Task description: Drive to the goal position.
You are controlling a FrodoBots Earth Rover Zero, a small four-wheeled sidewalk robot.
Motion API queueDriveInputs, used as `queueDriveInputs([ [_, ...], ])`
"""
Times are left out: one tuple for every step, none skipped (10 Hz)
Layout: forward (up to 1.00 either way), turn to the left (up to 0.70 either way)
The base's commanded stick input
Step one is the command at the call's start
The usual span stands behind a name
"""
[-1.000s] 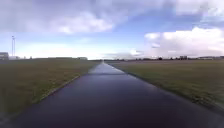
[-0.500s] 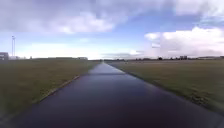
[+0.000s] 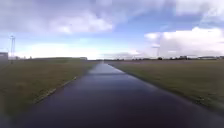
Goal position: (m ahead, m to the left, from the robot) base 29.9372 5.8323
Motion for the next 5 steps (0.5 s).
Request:
queueDriveInputs([
  [1.0, 0.0],
  [1.0, 0.0],
  [1.0, 0.0],
  [1.0, 0.0],
  [1.0, 0.0],
])
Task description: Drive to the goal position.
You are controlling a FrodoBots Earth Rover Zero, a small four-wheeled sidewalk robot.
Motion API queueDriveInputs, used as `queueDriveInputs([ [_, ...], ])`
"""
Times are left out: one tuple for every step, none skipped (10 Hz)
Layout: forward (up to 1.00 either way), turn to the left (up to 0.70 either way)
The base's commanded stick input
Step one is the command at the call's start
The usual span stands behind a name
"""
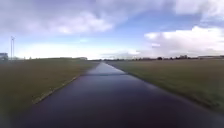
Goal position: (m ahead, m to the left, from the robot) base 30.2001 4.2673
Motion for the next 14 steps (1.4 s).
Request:
queueDriveInputs([
  [1.0, 0.0],
  [1.0, 0.0],
  [1.0, 0.0],
  [1.0, 0.0],
  [1.0, 0.0],
  [1.0, 0.0],
  [1.0, 0.0],
  [1.0, 0.0],
  [1.0, 0.0],
  [1.0, 0.0],
  [1.0, 0.0],
  [1.0, 0.0],
  [1.0, 0.0],
  [1.0, 0.0],
])
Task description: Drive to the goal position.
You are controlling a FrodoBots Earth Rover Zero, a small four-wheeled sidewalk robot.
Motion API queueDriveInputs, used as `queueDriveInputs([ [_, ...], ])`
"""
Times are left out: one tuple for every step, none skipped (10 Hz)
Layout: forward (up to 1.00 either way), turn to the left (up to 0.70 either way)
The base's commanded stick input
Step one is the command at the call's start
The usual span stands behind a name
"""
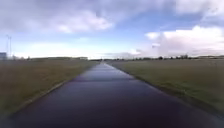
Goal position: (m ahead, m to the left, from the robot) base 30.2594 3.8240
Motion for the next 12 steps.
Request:
queueDriveInputs([
  [0.53, 0.0],
  [0.0, 0.0],
  [0.0, 0.0],
  [0.0, 0.0],
  [0.0, 0.0],
  [0.0, 0.0],
  [0.0, 0.0],
  [0.0, 0.0],
  [0.0, 0.0],
  [0.0, 0.0],
  [0.19, 0.0],
  [0.9, 0.0],
])
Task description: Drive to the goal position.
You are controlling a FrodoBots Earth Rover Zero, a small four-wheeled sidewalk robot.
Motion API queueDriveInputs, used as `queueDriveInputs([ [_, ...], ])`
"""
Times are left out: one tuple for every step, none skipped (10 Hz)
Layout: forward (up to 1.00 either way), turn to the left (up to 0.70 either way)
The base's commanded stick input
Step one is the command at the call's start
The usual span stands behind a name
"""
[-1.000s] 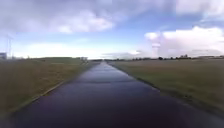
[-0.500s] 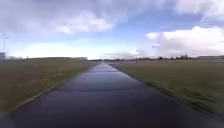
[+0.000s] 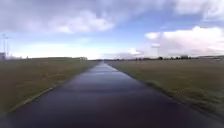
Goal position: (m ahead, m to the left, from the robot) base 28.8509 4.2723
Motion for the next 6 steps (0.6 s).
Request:
queueDriveInputs([
  [1.0, 0.0],
  [1.0, 0.0],
  [1.0, 0.0],
  [1.0, 0.0],
  [1.0, 0.0],
  [1.0, 0.0],
])
